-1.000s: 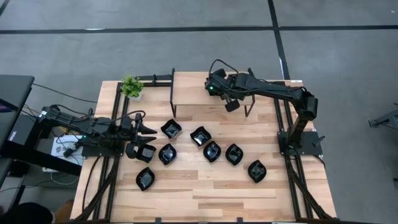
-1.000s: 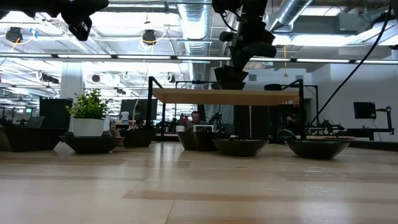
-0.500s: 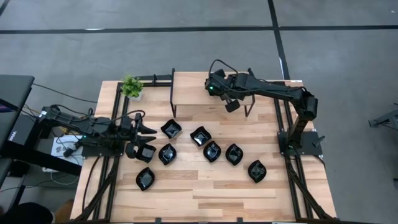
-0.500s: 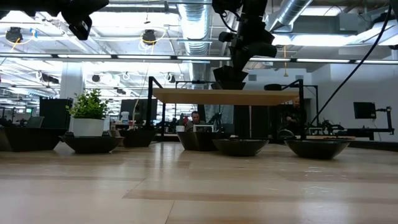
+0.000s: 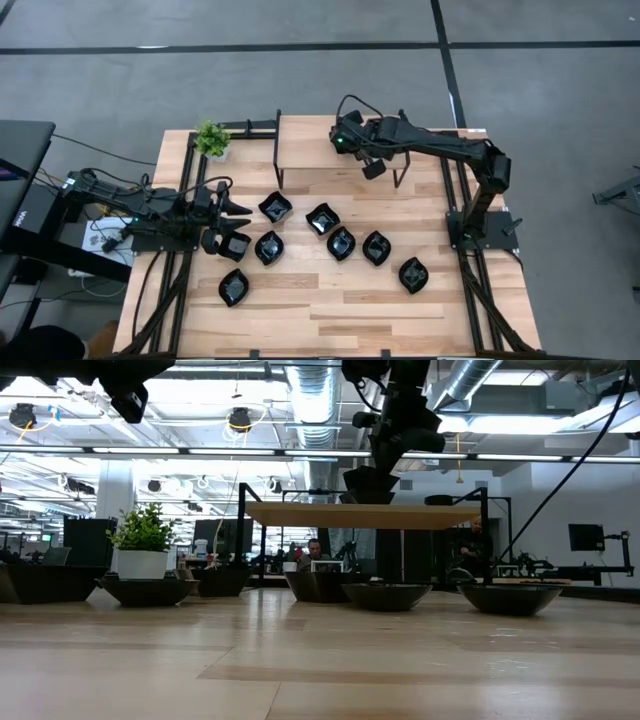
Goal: Pick & Place Mini shaped plates
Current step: Stack the black plate on top of the black plate on the shelf
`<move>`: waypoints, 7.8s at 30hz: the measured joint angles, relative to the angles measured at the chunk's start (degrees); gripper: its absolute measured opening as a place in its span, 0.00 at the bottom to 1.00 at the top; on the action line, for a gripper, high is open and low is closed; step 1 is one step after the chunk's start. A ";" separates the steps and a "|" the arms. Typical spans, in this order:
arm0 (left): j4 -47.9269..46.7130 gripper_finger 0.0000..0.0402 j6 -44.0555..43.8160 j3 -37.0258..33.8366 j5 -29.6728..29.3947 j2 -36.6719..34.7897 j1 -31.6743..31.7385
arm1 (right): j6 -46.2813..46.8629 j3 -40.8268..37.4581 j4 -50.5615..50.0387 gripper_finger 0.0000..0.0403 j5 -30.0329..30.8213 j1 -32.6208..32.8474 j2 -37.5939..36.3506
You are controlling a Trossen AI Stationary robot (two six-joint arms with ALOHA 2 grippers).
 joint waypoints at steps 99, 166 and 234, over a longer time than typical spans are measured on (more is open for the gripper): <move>14.15 0.30 -9.31 -0.02 -9.34 8.01 -0.07 | -104.62 -63.19 40.51 0.00 19.67 35.30 -77.49; -43.71 0.30 -10.23 27.78 37.02 49.30 45.72 | -110.42 -79.58 52.43 0.04 10.34 36.85 -99.66; -31.71 0.41 -12.39 19.43 19.24 58.07 39.30 | -108.89 -79.58 51.26 0.04 10.38 36.85 -99.66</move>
